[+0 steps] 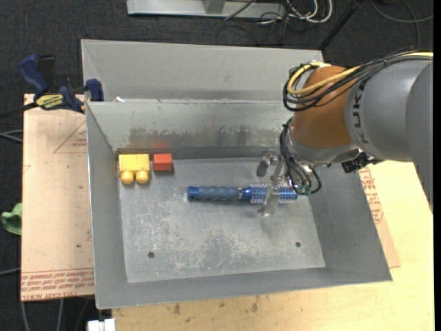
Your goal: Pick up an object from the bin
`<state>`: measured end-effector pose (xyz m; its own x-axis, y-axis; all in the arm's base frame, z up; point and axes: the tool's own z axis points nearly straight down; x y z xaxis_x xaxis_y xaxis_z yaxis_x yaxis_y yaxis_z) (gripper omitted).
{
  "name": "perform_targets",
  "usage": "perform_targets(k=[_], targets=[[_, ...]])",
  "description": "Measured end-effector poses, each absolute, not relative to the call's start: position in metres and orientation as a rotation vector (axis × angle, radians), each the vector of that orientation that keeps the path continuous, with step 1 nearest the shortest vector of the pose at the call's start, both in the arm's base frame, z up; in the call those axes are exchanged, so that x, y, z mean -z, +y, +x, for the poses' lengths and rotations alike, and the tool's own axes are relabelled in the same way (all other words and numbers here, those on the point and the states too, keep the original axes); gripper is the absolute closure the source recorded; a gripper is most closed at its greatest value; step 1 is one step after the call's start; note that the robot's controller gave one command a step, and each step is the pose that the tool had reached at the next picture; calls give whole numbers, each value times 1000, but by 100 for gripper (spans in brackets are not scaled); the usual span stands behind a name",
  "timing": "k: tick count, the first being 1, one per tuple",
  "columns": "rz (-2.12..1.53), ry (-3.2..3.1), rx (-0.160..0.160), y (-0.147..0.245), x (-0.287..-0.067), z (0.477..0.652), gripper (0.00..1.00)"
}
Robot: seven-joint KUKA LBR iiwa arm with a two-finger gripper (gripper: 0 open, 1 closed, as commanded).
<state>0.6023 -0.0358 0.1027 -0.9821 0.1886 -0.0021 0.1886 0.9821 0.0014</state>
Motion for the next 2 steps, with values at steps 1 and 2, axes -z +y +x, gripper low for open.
perform_targets(k=[1, 2], targets=[[528, 3098, -2, -37, -69, 603, 0], [524, 3097, -1, -36, -69, 604, 0]])
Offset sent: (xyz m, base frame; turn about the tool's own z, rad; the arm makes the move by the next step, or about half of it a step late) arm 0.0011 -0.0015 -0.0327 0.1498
